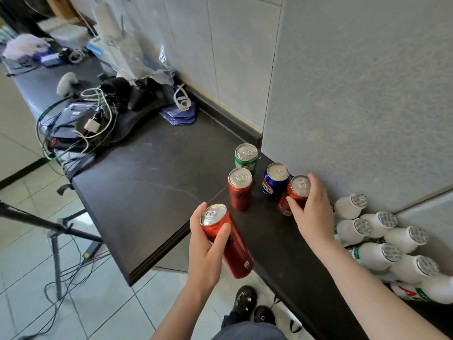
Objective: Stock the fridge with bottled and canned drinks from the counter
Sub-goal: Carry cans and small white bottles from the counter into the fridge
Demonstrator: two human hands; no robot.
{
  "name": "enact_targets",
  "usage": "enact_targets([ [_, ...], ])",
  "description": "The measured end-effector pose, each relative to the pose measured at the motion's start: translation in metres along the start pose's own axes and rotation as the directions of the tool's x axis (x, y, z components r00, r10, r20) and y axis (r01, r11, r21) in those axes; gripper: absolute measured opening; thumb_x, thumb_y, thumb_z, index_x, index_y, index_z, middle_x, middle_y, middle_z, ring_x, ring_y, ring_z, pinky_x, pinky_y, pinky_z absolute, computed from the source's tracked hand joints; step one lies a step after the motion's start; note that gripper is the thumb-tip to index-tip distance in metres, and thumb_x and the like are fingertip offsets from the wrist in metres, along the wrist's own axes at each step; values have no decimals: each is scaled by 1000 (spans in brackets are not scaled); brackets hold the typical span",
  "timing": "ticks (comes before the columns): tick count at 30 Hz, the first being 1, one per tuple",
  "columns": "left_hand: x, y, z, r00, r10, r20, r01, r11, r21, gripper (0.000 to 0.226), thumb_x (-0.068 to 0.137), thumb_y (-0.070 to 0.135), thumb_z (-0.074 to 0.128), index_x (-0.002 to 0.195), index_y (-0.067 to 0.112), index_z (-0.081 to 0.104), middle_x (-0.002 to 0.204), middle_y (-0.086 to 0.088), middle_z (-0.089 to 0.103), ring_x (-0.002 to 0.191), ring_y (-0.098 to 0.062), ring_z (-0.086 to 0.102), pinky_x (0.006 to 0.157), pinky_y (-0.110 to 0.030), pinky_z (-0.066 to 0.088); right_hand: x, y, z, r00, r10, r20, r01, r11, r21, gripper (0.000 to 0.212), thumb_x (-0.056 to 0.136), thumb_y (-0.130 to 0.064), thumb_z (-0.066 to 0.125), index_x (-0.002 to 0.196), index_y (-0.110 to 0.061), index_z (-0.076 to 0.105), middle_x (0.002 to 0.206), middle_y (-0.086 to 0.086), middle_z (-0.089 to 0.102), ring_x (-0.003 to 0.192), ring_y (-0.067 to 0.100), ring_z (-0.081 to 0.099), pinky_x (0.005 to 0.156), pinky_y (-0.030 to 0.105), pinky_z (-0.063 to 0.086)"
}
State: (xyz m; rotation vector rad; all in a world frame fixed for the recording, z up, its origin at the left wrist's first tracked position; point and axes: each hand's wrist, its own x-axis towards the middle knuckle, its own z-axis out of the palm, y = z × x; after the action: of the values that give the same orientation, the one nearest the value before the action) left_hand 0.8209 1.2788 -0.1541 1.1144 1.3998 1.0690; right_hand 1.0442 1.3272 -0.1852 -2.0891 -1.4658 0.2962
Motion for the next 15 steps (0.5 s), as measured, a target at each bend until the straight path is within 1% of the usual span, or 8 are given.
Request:
enact_targets([
  [3,-16,-12,-16,997,-44,-70,43,999,-23,49,79,44,64,119,53,37,112,27,54,103,2,59,90,-30,51,-18,-5,-7,995,-28,-95,35,997,74,72,82,-28,71,140,-6,35,137,17,48,124,33,48,98,41,42],
  [5,-29,-21,-27,990,-69,-119,65,997,-36,46,84,38,64,118,53,38,110,27,56,101,4,59,84,-24,50,-36,-12,-13,983,-46,-176,71,988,139,75,79,-36,71,138,-5,36,134,17,51,122,32,49,96,40,43],
  [7,-45,-31,-38,979,-92,-181,87,996,-36,45,88,30,63,118,53,38,105,35,56,100,7,58,79,-21,48,-56,-21,-17,975,-95,-202,141,963,230,79,79,-46,70,138,-6,35,132,14,50,123,21,46,99,29,38],
  [9,-63,-41,-50,958,-118,-262,113,993,-36,43,85,36,62,118,52,39,102,39,55,99,7,58,77,-20,48,-75,-34,-15,969,-192,-158,234,916,327,82,76,-48,70,137,-5,36,128,5,48,120,5,40,102,14,29],
  [10,-72,-46,-57,943,-132,-305,124,991,-47,45,81,39,60,119,52,39,105,36,56,99,5,59,78,-22,49,-83,-41,-12,960,-252,-122,279,886,369,80,75,-47,69,135,-3,38,123,0,47,117,2,40,101,9,28],
  [11,-82,-50,-63,928,-143,-343,131,990,-58,47,79,40,58,121,49,40,109,30,57,99,3,59,81,-24,51,-92,-47,-8,949,-306,-80,311,857,412,77,75,-47,67,132,-2,41,120,-3,46,113,2,42,98,6,30],
  [13,-103,-60,-75,900,-163,-404,146,987,-71,48,78,41,58,123,45,41,117,15,56,99,1,59,87,-26,50,-110,-60,4,923,-383,44,315,814,487,74,75,-49,65,129,-2,45,116,-4,47,108,4,46,94,7,34],
  [15,-127,-67,-89,869,-180,-461,158,984,-85,46,77,39,58,119,48,41,118,17,54,100,4,58,85,-19,49,-132,-74,18,885,-433,173,286,797,532,76,75,-54,66,130,-7,44,116,-5,49,109,6,48,93,10,36],
])
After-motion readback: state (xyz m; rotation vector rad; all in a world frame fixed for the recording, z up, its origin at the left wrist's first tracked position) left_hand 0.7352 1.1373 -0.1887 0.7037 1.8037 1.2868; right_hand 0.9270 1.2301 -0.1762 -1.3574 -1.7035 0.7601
